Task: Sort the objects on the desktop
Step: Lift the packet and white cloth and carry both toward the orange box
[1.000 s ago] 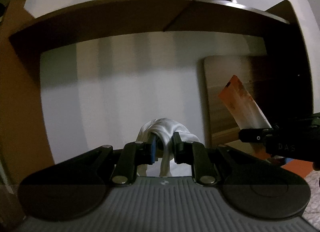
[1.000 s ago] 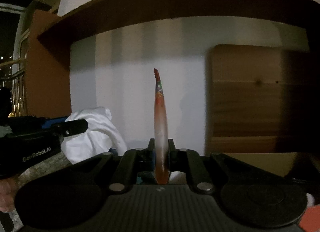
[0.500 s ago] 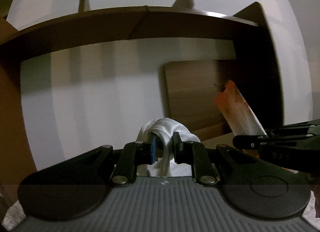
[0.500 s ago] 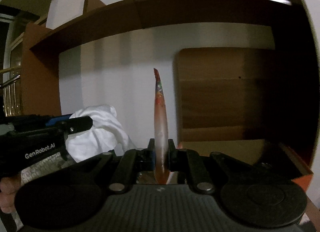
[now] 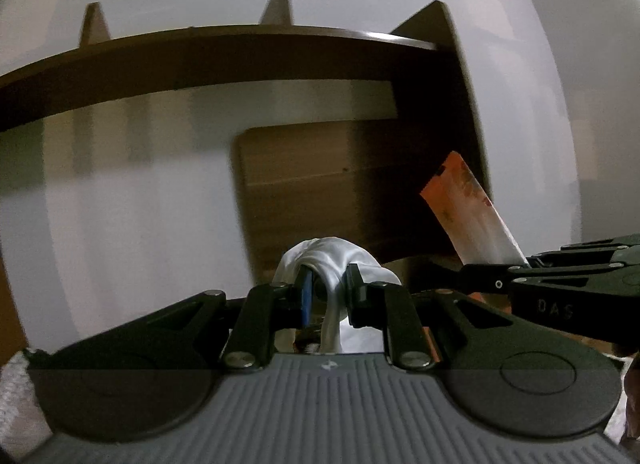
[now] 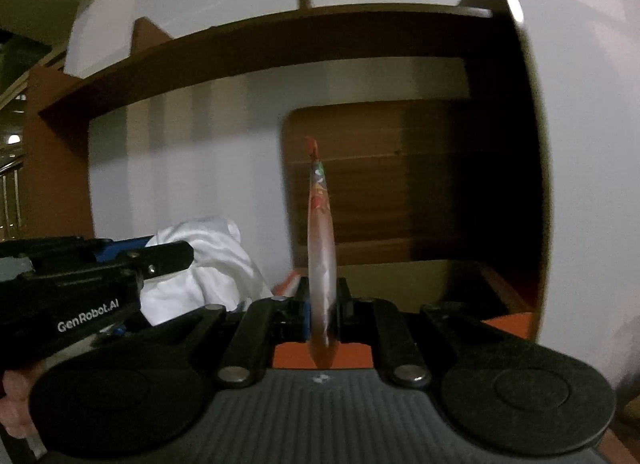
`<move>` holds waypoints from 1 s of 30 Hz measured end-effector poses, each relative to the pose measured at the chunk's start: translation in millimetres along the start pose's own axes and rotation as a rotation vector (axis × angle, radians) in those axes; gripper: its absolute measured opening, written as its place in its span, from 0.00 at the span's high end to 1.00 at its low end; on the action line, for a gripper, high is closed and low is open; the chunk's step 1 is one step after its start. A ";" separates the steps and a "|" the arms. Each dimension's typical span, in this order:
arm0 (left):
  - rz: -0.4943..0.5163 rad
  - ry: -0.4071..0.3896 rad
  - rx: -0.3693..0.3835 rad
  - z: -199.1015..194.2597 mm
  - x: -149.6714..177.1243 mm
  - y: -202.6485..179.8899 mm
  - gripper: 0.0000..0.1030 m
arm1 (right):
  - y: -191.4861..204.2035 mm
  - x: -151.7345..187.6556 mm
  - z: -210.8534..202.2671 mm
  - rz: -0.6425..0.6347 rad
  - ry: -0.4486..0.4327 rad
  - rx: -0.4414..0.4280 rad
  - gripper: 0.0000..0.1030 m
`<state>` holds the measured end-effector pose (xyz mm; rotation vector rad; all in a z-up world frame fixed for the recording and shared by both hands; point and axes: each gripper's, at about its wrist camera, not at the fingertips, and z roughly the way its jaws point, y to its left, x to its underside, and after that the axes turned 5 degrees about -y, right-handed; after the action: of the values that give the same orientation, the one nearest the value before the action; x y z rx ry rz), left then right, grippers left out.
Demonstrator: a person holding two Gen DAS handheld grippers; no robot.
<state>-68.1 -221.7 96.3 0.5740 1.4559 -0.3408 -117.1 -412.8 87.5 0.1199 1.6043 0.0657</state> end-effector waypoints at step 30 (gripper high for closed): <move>-0.045 0.011 0.077 129.8 -1.6 -29.8 0.83 | -93.9 0.9 61.5 0.019 0.047 0.166 0.91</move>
<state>23.1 -318.8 95.2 0.6061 1.4733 -0.4315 -59.2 -507.9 73.4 0.2641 1.6545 -0.0502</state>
